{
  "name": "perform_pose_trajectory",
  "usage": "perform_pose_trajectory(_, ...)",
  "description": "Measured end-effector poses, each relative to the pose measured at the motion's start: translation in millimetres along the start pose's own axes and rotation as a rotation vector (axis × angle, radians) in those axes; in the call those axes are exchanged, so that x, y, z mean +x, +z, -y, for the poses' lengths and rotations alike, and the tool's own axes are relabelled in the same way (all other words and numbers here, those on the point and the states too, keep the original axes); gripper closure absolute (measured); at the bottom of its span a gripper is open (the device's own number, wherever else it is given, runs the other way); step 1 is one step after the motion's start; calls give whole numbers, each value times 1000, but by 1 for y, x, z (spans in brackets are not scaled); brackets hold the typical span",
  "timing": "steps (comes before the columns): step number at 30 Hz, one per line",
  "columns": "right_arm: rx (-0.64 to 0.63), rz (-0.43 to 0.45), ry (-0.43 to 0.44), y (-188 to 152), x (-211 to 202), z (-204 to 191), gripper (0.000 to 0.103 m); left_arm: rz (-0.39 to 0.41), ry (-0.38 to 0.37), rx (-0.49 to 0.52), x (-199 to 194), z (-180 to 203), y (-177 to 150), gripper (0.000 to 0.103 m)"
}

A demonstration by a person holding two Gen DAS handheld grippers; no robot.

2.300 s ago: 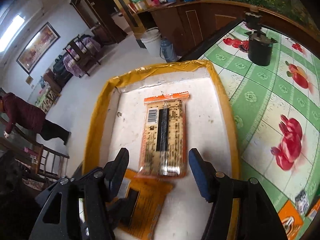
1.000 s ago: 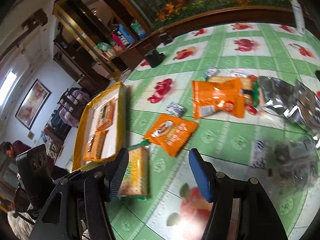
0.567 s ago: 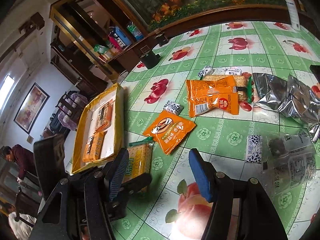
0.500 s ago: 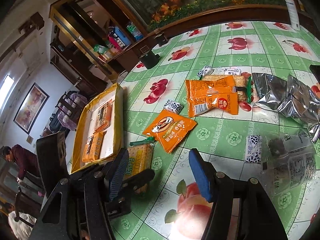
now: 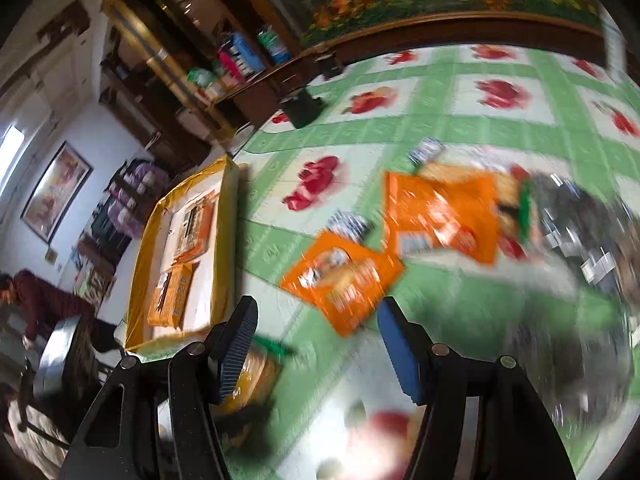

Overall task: Organize snacks
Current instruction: 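Grasp the orange chip bag with the right gripper while the left gripper holds the cracker pack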

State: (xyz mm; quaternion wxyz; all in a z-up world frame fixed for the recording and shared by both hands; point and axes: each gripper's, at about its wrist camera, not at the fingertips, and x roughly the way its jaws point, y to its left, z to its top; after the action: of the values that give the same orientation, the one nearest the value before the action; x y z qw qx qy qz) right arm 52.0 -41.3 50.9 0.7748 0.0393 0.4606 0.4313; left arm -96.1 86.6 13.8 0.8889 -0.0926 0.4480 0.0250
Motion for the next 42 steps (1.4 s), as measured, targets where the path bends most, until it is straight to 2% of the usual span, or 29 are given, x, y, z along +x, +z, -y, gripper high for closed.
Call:
perform_pose_trajectory(4,-92,-32,-60,21,31,-9,36,-3,-11,-8,-2,-2,-1,55)
perform_pose_trajectory(8,-144,-65,-119,27,57,-5,36,4,-38,-9,-3,-5,-3,55)
perform_pose_trajectory(12,-182,-111,-74,21,63,-6,35,5,-76,0,-1,-7,1,55)
perform_pose_trajectory(14,-252,-128,-81,12,65,-14,29,6,-94,-3,0,-8,3,55)
perform_pose_trajectory(15,-282,-122,-84,7,65,-17,24,7,-102,1,1,-9,4,55)
perform_pose_trajectory(18,-366,-94,-152,-5,66,-26,23,6,-118,18,1,-10,5,55)
perform_pose_trajectory(21,-398,-70,-181,-10,67,-29,26,9,-139,16,1,-13,4,55)
perform_pose_trajectory(22,-413,-57,-196,-12,68,-31,30,10,-148,9,0,-14,4,55)
perform_pose_trajectory(24,-408,-33,-220,-13,67,-31,35,14,-160,0,0,-16,3,55)
perform_pose_trajectory(26,-381,-30,-163,-12,64,-29,38,14,-153,4,1,-15,4,55)
perform_pose_trajectory(35,-292,-9,-112,-10,63,-25,39,12,-86,49,2,-6,3,55)
perform_pose_trajectory(42,-237,2,-63,-8,60,-18,39,11,-84,53,2,-5,3,55)
